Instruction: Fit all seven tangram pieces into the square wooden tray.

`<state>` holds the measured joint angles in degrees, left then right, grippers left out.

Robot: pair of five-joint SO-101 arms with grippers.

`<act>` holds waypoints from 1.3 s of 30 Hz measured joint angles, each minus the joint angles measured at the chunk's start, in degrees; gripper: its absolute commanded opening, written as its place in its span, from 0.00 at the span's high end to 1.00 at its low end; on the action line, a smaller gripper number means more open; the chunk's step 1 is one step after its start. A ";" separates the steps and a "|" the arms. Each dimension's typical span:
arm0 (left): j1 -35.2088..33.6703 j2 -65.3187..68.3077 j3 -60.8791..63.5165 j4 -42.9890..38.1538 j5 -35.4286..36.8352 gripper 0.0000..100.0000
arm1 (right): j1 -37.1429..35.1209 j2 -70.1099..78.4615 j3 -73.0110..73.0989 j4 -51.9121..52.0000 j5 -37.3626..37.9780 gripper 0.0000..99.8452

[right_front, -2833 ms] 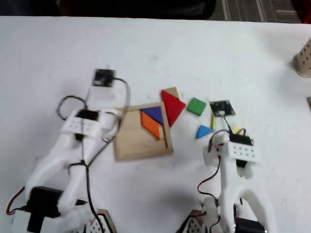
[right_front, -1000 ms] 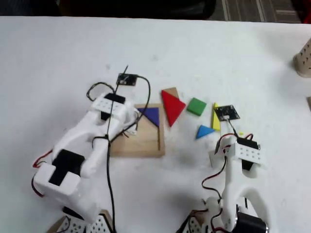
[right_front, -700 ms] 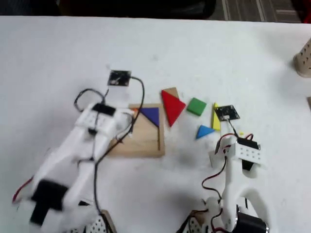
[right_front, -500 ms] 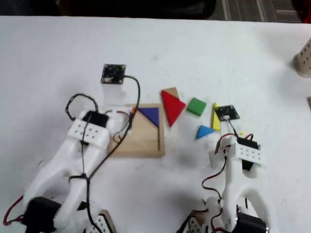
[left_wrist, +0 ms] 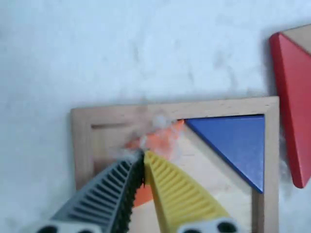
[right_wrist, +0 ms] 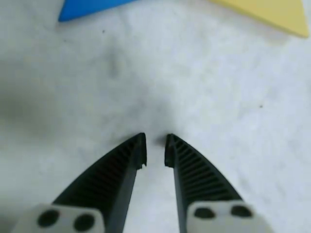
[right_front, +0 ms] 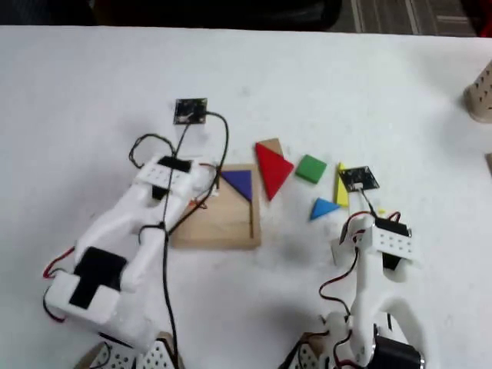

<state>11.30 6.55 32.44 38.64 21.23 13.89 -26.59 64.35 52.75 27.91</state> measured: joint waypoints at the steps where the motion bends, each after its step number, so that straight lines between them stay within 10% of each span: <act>1: 0.35 0.26 -0.53 0.00 0.00 0.98 | 0.00 0.00 0.00 0.00 0.00 0.92; 21: 13.27 -11.52 9.14 7.12 -0.09 0.98 | 0.00 0.00 0.00 0.00 1.05 0.92; 39: 7.74 -11.08 12.04 0.35 0.00 0.98 | 0.00 0.00 0.00 0.00 1.76 0.92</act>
<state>19.03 -4.53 44.48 38.99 21.23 13.89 -26.59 64.35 52.75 29.67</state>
